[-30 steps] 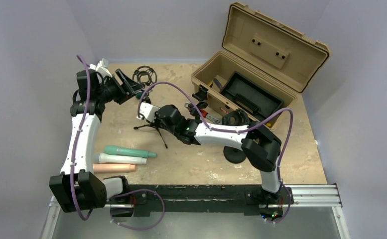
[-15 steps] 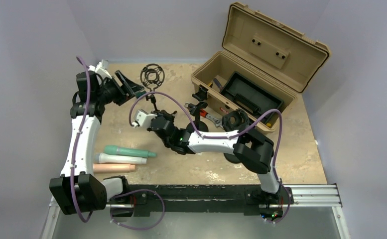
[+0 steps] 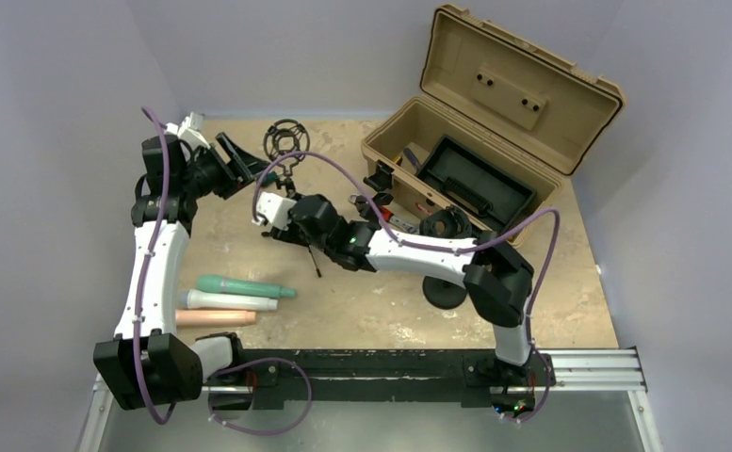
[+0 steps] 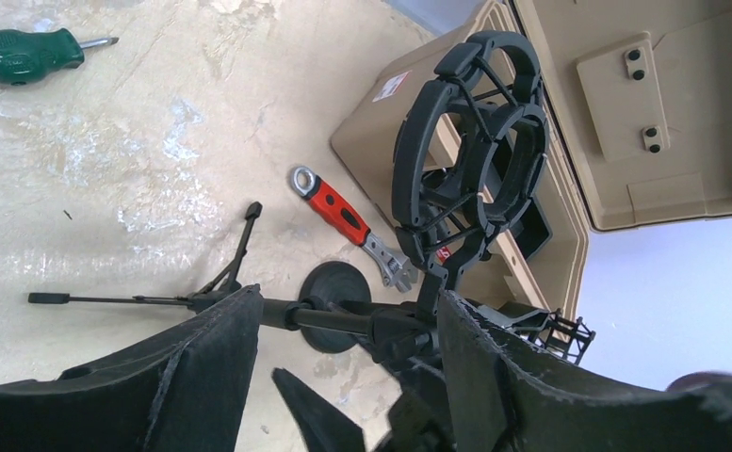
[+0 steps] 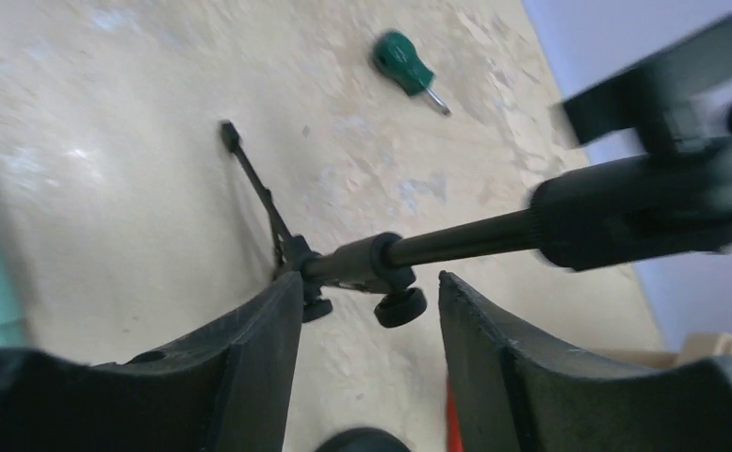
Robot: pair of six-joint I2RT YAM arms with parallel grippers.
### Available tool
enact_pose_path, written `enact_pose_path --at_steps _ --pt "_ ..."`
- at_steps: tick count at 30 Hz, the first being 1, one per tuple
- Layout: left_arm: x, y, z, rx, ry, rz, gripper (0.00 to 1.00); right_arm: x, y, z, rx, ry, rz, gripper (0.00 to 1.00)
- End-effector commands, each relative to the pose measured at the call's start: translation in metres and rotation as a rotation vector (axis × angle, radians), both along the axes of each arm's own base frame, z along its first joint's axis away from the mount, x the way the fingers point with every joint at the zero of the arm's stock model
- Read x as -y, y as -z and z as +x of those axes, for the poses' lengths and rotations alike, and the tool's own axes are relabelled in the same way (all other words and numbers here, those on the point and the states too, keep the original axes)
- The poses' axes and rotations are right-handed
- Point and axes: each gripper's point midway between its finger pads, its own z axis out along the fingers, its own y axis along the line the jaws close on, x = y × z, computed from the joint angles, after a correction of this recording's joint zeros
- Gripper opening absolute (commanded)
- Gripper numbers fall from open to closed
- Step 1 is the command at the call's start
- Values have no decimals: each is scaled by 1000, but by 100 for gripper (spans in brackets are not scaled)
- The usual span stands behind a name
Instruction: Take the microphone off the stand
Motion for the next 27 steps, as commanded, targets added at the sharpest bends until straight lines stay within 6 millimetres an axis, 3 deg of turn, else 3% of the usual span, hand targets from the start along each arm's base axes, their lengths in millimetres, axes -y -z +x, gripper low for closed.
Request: enact_pose_path --at_steps 1,3,6,13,27 --pt "-4 -15 0 69 2 3 66 -5 -65 -13 -185 -168 242 56" --pt "-4 -15 0 70 4 -2 66 3 -75 -8 -257 -208 300 62" --pt "-4 -15 1 72 5 -7 66 13 -84 -2 -343 -282 328 63" --pt "-5 -16 0 75 3 -6 66 20 -60 10 -530 -414 252 55" --pt "-2 -17 0 81 19 -28 68 13 -40 21 -558 -450 258 52"
